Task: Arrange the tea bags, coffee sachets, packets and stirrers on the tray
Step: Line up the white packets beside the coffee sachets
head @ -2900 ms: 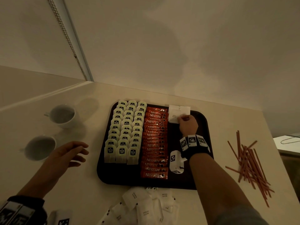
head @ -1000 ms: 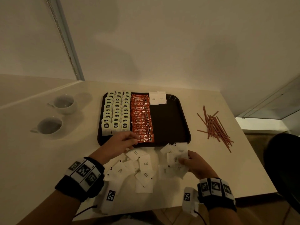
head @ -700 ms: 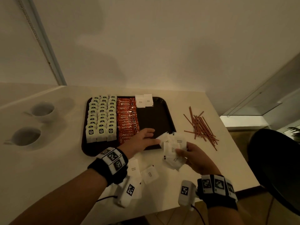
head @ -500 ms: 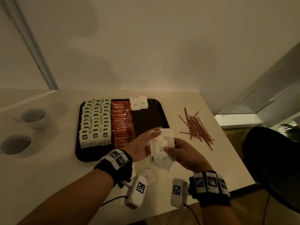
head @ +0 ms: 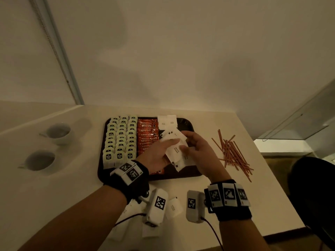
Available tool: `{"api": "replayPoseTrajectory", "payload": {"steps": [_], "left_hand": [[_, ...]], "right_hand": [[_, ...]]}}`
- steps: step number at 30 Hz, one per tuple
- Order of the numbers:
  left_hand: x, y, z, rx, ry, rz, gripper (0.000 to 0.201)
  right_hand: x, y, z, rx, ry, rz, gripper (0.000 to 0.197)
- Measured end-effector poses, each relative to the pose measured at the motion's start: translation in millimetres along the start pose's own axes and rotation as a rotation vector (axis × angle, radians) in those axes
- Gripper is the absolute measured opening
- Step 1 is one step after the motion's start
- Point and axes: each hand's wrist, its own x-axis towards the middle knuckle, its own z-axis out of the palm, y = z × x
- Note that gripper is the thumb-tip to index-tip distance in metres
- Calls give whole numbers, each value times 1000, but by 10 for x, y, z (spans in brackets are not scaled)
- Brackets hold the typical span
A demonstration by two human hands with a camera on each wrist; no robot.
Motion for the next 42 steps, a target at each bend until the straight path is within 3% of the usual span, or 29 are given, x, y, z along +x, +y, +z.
{"api": "replayPoseTrajectory", "payload": {"steps": [4,7,9,13,16,20,22,24,26,29,32,37,42], "left_hand": [[-74,174,-145,-99,13,22,32],[-177,215,-294,-192,-18,21,26],[-257,232,-358,-247,-30,94,27],[-336,343,-540,-152,-28,63,33],[-399,397,-617,-88,-30,0,37],[-460,429,-627,1,28,-40,37],[-475,445,-622,17,42,-51,44],[-485,455,-616,16,53,-53,35],[-504,456,-621,-11,47,-49,25],[-531,426,-611,-86,15,19,29],[-554,378,-604,-202,7,103,40],[-584,395,-570,-219,15,100,34],[-599,410,-588,-261,-25,112,33]], "right_hand": [[135,-215,155,70,-117,-61,41],[246,-281,367,54,-124,-96,37],[318,-300,511,-13,-127,-144,35],[467,-335,633,-316,-208,-213,43],[577,-445,625,-570,-318,-402,73],[609,-721,720,-819,-737,-409,125],[587,-762,790,-1077,-802,-478,136],[570,-737,833,-1241,-753,-537,131],[562,-711,835,-1273,-677,-588,113],[552,-725,784,-1161,-633,-657,83],[556,-750,739,-943,-653,-738,72],[619,-632,664,-808,-636,-560,83],[636,-517,642,-629,-563,-439,72]]}}
